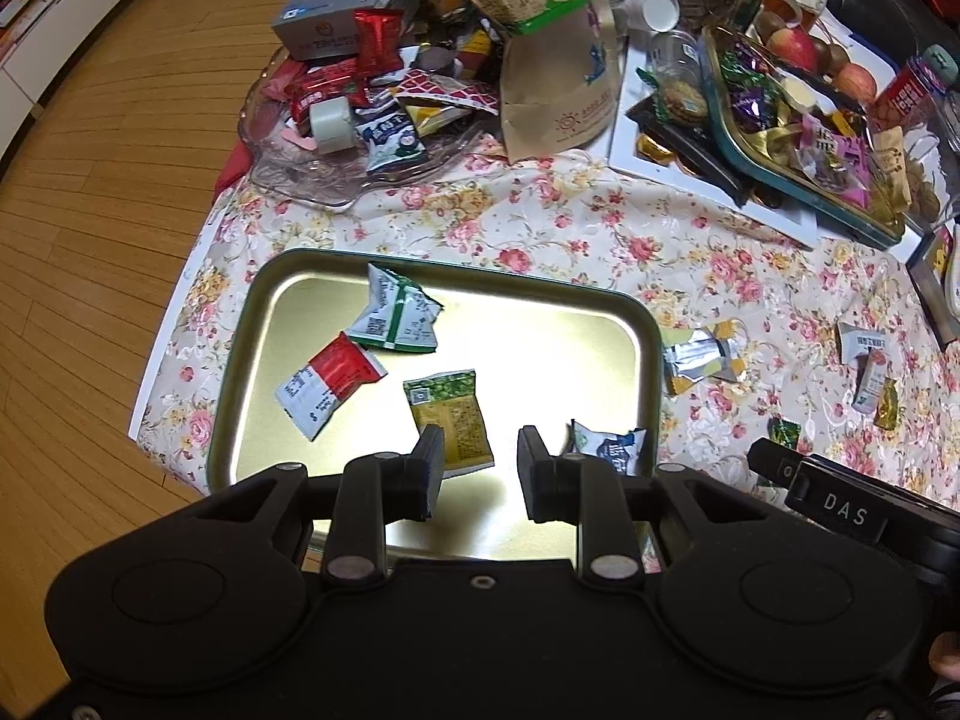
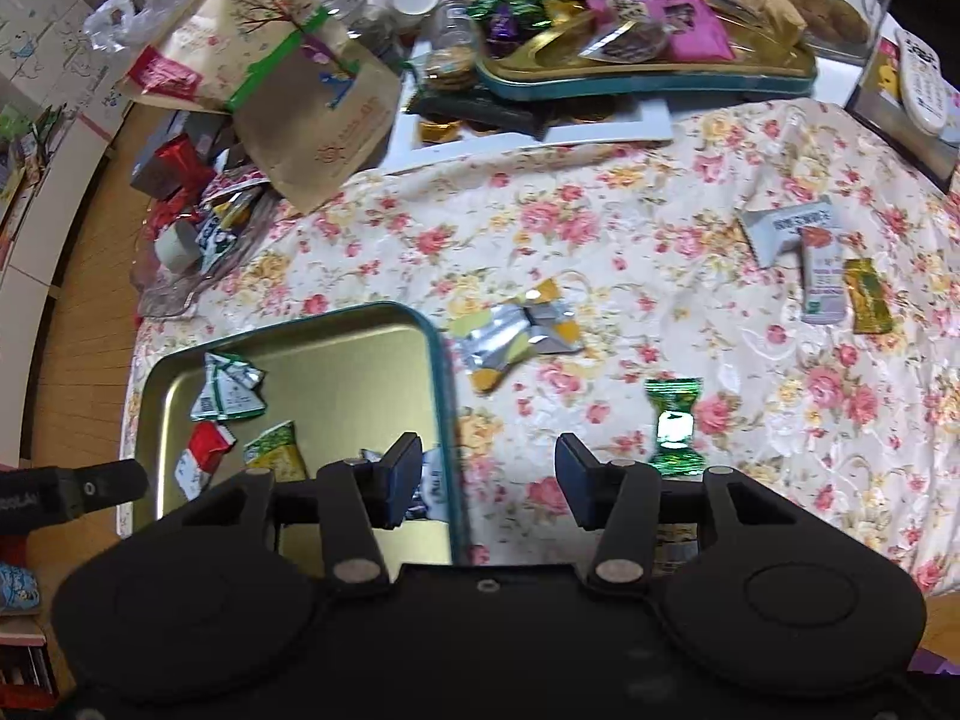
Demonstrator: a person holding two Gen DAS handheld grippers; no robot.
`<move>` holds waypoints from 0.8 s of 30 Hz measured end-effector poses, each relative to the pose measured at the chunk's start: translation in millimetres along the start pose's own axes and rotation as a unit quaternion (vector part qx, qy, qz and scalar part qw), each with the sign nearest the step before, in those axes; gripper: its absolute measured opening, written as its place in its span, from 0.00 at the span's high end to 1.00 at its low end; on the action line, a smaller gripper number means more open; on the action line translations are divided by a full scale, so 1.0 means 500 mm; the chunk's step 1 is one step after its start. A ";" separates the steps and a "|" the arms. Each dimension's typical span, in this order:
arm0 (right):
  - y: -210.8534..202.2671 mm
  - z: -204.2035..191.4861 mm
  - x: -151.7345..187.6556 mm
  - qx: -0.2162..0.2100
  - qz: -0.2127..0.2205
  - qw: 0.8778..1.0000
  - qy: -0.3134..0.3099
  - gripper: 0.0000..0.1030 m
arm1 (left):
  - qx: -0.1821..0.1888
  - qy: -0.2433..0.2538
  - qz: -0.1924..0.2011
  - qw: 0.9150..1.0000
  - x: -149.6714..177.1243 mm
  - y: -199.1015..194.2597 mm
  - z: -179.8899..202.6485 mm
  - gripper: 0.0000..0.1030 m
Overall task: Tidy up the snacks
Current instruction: 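Withdraw both open tools from the gold tray, then reach the left tool to the silver-and-yellow candy and grasp it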
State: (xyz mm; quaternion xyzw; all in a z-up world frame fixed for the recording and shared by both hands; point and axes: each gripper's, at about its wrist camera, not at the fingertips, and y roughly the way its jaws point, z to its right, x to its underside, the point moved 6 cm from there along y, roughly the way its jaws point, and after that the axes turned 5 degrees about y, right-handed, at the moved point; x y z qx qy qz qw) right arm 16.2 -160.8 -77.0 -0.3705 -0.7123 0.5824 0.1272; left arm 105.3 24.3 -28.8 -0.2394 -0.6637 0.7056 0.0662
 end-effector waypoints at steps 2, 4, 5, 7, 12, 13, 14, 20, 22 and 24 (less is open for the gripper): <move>-0.003 0.024 0.001 0.006 0.000 1.000 0.006 0.49 | 0.002 0.008 -0.001 1.000 0.001 0.000 0.017 0.67; -0.005 0.046 0.001 0.012 0.001 1.000 0.012 0.49 | 0.004 0.018 -0.003 1.000 0.001 0.001 0.034 0.67; -0.008 0.057 0.001 0.015 0.001 1.000 0.015 0.49 | 0.005 0.023 -0.005 1.000 0.001 0.002 0.045 0.67; -0.011 0.076 0.000 0.018 0.002 1.000 0.021 0.49 | 0.005 0.032 -0.007 0.999 0.001 0.003 0.064 0.67; -0.024 0.117 0.001 0.023 0.005 0.999 0.035 0.49 | 0.013 0.057 -0.016 0.998 0.004 0.009 0.118 0.67; -0.027 0.124 0.001 0.023 0.005 0.999 0.037 0.49 | 0.015 0.063 -0.018 0.998 0.005 0.010 0.128 0.67; -0.029 0.130 0.002 0.024 0.006 0.999 0.039 0.49 | 0.015 0.067 -0.019 0.997 0.007 0.011 0.138 0.67; -0.044 0.170 0.005 0.027 0.009 0.998 0.050 0.49 | 0.017 0.101 -0.032 0.994 0.019 0.024 0.201 0.67; -0.045 0.182 0.006 0.029 0.010 0.998 0.054 0.49 | 0.018 0.111 -0.037 0.993 0.023 0.029 0.218 0.67; -0.047 0.197 0.007 0.031 0.010 0.998 0.059 0.49 | 0.019 0.118 -0.041 0.992 0.028 0.033 0.234 0.67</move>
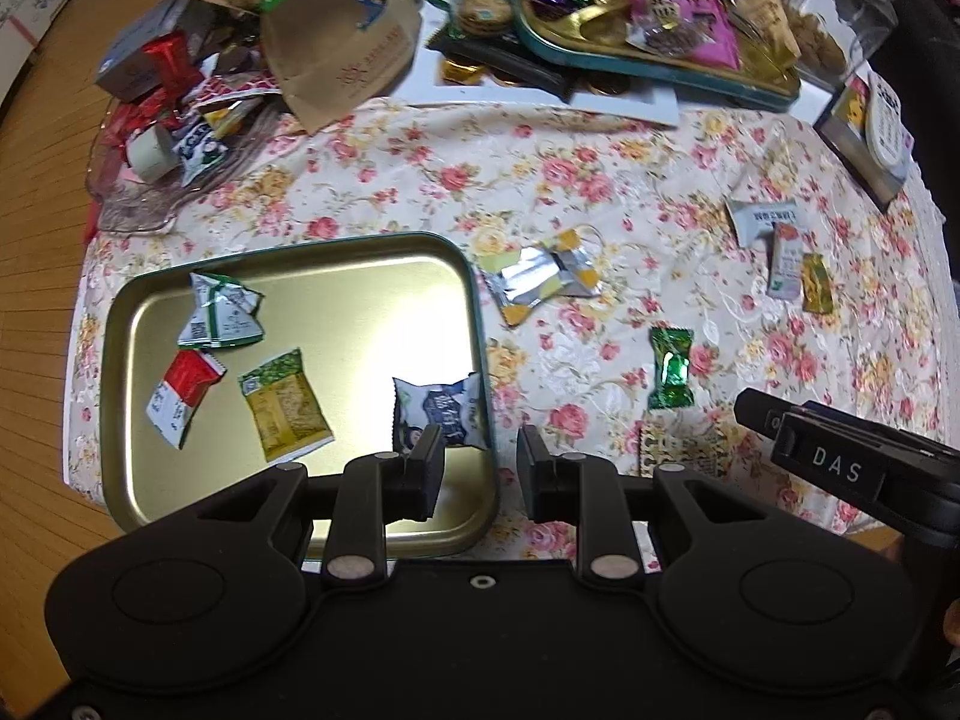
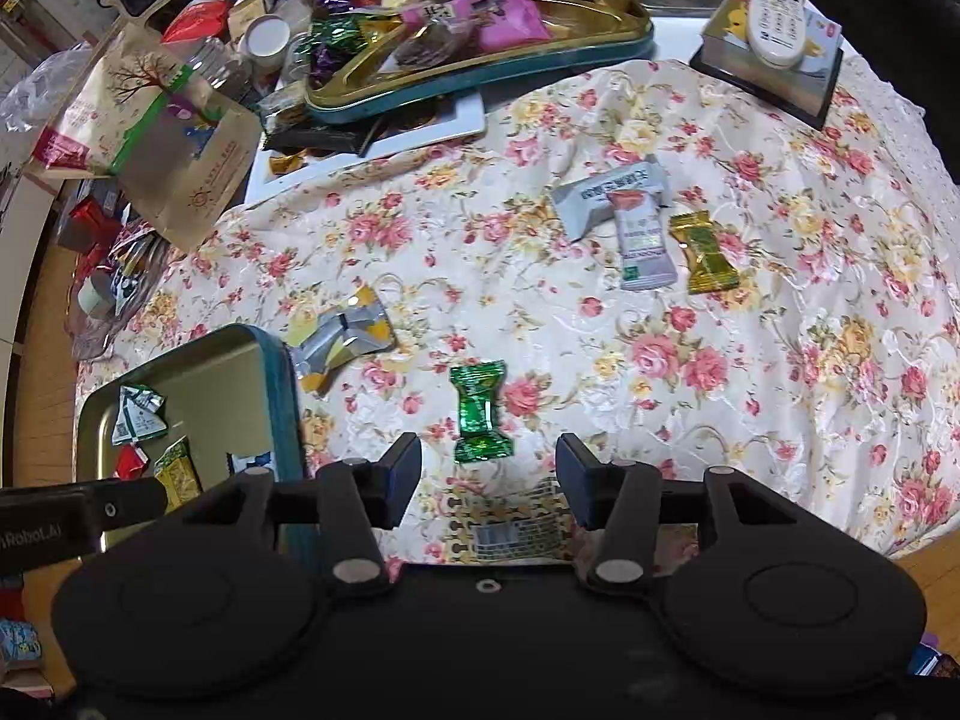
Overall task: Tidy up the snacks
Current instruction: 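Reach the left tool to the silver-and-yellow candy and grasp it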
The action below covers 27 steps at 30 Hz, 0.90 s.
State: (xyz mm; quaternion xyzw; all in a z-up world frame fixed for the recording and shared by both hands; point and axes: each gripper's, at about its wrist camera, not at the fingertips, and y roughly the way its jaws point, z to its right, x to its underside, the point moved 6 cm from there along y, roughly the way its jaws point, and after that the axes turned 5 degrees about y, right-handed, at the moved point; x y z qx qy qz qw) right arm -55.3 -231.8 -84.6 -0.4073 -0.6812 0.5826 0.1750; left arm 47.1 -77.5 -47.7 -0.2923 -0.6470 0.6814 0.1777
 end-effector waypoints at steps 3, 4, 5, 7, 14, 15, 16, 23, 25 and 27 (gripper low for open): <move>-0.002 0.018 -0.001 0.001 -0.001 1.000 0.007 0.49 | -0.002 0.010 -0.005 1.000 0.001 0.007 0.021 0.67; -0.002 0.024 -0.002 0.001 -0.001 1.000 0.010 0.49 | -0.002 0.012 -0.007 1.000 0.001 0.010 0.027 0.67; -0.002 0.029 -0.003 0.002 -0.001 1.000 0.013 0.49 | -0.002 0.015 -0.009 1.000 0.001 0.012 0.033 0.67; -0.003 0.040 -0.004 0.004 -0.001 1.000 0.019 0.49 | -0.002 0.019 -0.013 1.000 0.001 0.018 0.046 0.67; -0.002 0.074 -0.010 0.008 -0.002 0.999 0.040 0.49 | -0.001 0.032 -0.024 0.999 -0.002 0.035 0.080 0.67; -0.002 0.078 -0.011 0.008 -0.002 0.999 0.042 0.49 | 0.000 0.031 -0.025 0.999 -0.003 0.037 0.082 0.67; -0.003 0.083 -0.012 0.009 -0.002 0.999 0.044 0.49 | -0.001 0.029 -0.026 0.999 -0.004 0.038 0.083 0.67; -0.013 0.102 -0.027 0.006 0.003 0.997 0.074 0.49 | 0.009 -0.004 0.025 1.000 -0.033 0.011 0.069 0.67; -0.018 0.104 -0.033 0.000 0.005 0.997 0.082 0.49 | 0.018 -0.020 0.047 0.999 -0.051 -0.002 0.060 0.67; -0.025 0.106 -0.040 -0.006 0.008 0.996 0.089 0.49 | 0.020 -0.033 0.069 0.997 -0.074 -0.014 0.050 0.67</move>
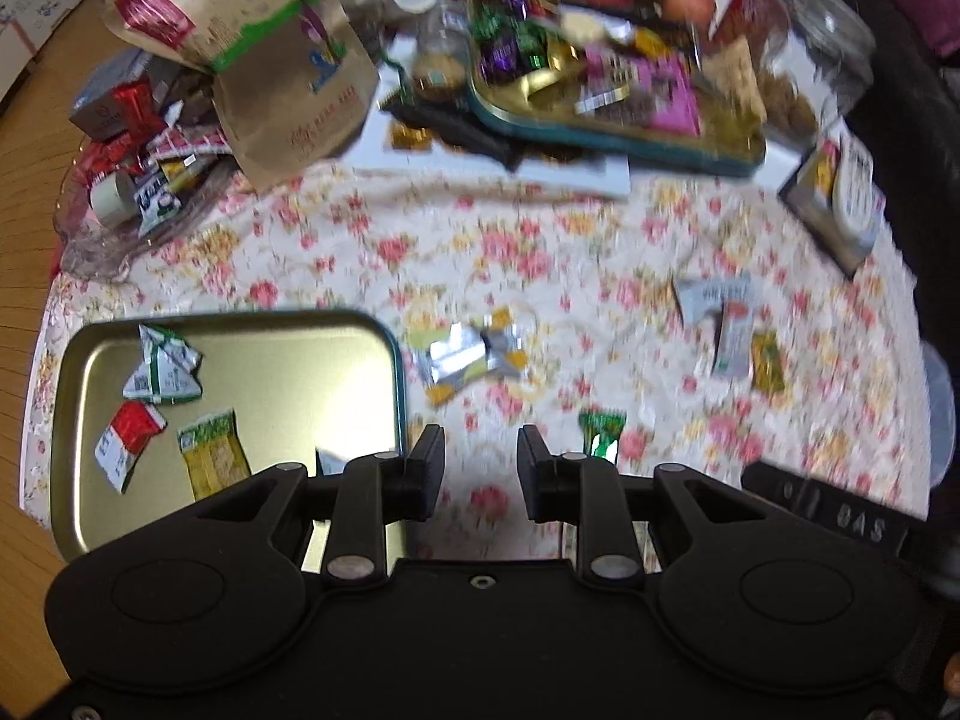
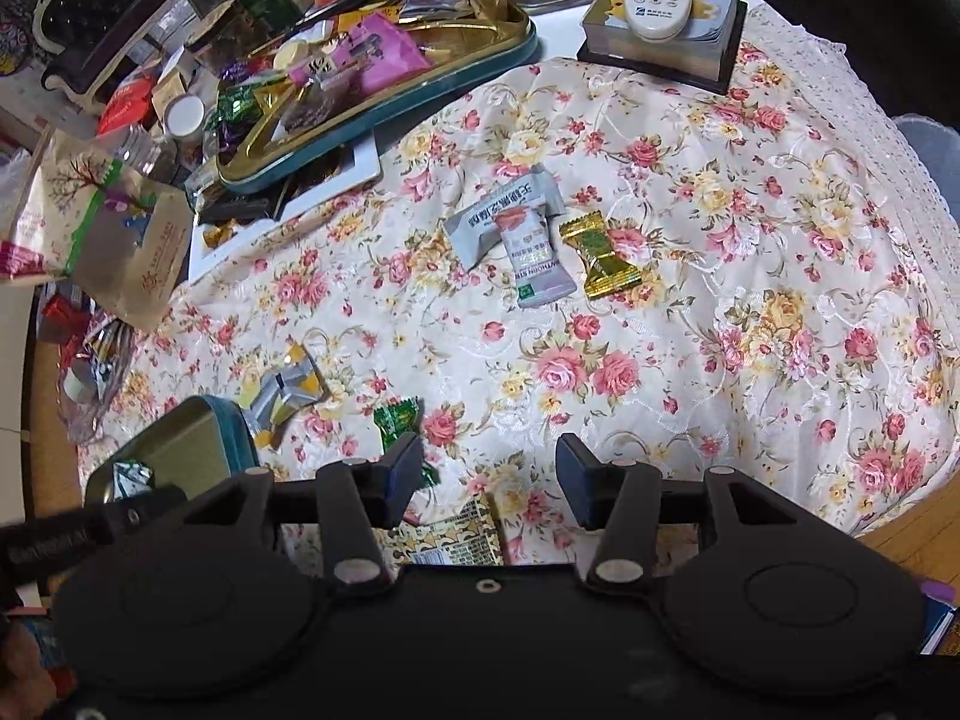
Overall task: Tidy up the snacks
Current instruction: 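Reach the left tool to the silver-and-yellow candy and grasp it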
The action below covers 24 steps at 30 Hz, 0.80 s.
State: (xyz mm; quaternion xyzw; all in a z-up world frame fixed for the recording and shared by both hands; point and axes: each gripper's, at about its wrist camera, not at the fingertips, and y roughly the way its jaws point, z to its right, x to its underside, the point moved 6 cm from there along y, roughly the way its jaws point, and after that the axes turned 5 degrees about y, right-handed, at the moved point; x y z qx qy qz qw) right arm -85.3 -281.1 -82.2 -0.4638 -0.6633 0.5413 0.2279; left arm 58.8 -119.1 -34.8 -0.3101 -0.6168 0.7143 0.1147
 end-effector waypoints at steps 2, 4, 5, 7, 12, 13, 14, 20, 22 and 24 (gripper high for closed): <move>-0.012 0.002 -0.009 -0.008 0.004 1.000 0.011 0.49 | -0.014 -0.006 0.021 1.000 -0.025 -0.005 -0.008 0.67; -0.026 0.003 -0.019 -0.020 0.009 0.999 0.023 0.49 | -0.031 -0.004 0.034 0.999 -0.044 -0.003 -0.013 0.67; -0.033 0.003 -0.023 -0.027 0.011 0.999 0.028 0.49 | -0.033 -0.008 0.037 0.999 -0.050 0.002 -0.014 0.67; -0.047 0.003 -0.030 -0.040 0.015 0.998 0.035 0.49 | -0.022 -0.012 0.029 0.999 -0.061 0.024 -0.010 0.67; -0.070 0.013 -0.040 -0.054 0.024 0.997 0.050 0.49 | -0.038 0.080 -0.004 0.996 -0.064 0.107 0.033 0.66; -0.072 0.016 -0.040 -0.056 0.025 0.997 0.052 0.49 | -0.048 0.096 -0.008 0.994 -0.061 0.123 0.038 0.66; -0.073 0.019 -0.041 -0.056 0.025 0.997 0.054 0.49 | -0.056 0.112 -0.012 0.992 -0.057 0.139 0.043 0.66; -0.077 0.033 -0.042 -0.059 0.023 0.996 0.065 0.49 | -0.060 0.206 -0.046 0.976 -0.020 0.205 0.068 0.66; -0.077 0.033 -0.042 -0.062 0.021 0.996 0.067 0.49 | -0.069 0.224 -0.046 0.971 -0.016 0.217 0.075 0.66; -0.077 0.030 -0.040 -0.065 0.020 0.995 0.067 0.49 | -0.082 0.233 -0.048 0.968 -0.017 0.232 0.077 0.66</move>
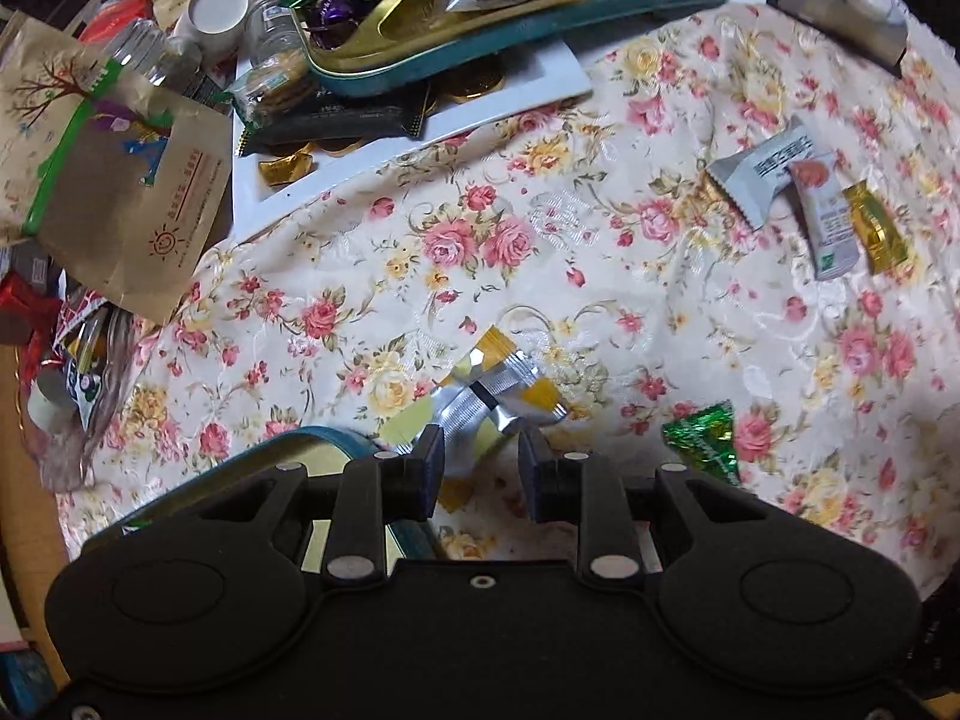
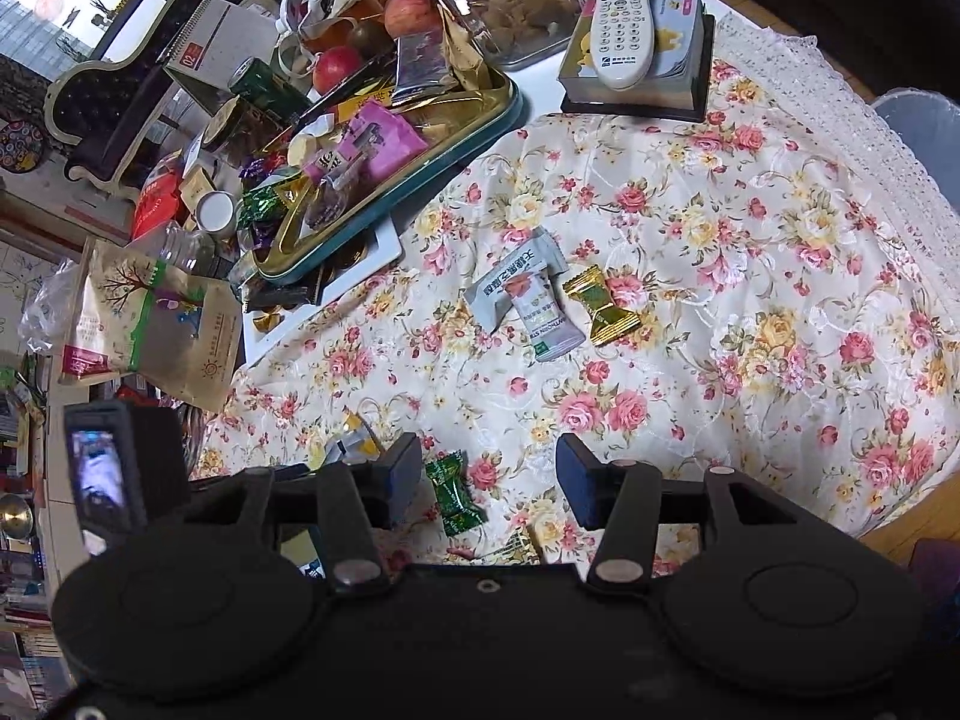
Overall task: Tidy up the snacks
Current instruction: 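Reach the left tool to the silver-and-yellow candy and grasp it, then lift the silver candy with the left tool while the right tool approaches the gold candy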
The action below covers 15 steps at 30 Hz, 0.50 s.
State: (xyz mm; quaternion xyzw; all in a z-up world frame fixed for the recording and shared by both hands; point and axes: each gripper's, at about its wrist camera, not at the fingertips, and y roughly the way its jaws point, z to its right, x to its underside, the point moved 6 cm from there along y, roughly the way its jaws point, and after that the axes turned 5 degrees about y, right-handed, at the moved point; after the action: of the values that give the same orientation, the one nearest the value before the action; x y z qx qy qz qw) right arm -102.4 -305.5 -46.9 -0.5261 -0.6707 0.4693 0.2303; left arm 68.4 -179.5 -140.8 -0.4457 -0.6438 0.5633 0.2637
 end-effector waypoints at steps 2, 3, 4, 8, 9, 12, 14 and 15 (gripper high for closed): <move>0.001 -0.004 0.003 -0.002 -0.002 1.000 -0.002 0.49 | -0.009 0.002 -0.003 1.000 -0.003 0.016 0.002 0.66; 0.002 -0.005 0.005 -0.003 -0.003 1.000 -0.004 0.49 | -0.010 0.002 -0.007 1.000 -0.006 0.026 0.003 0.66; 0.003 -0.006 0.006 -0.003 -0.004 1.000 -0.004 0.49 | -0.009 -0.001 -0.009 1.000 -0.008 0.036 0.003 0.65; 0.009 -0.004 0.008 -0.004 -0.012 1.000 0.001 0.49 | -0.019 -0.018 0.006 1.000 -0.028 0.052 0.006 0.63; 0.011 -0.003 0.008 -0.004 -0.014 1.000 0.002 0.49 | -0.018 -0.021 0.011 1.000 -0.035 0.051 0.007 0.63; 0.016 -0.003 0.007 0.002 -0.012 1.000 0.003 0.49 | 0.010 -0.047 0.023 0.999 -0.062 0.048 0.008 0.63; 0.021 -0.003 0.006 0.006 -0.012 1.000 0.002 0.49 | 0.042 -0.073 0.028 0.996 -0.080 0.044 0.005 0.63; 0.024 -0.004 0.006 0.007 -0.013 1.000 0.003 0.49 | 0.062 -0.085 0.029 0.994 -0.088 0.041 0.002 0.63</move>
State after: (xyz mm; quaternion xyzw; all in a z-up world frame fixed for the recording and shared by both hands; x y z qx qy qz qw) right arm -96.1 -302.1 -57.0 -0.5170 -0.6736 0.4694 0.2421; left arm 93.6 -218.7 -153.8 -0.3970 -0.6150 0.6453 0.2186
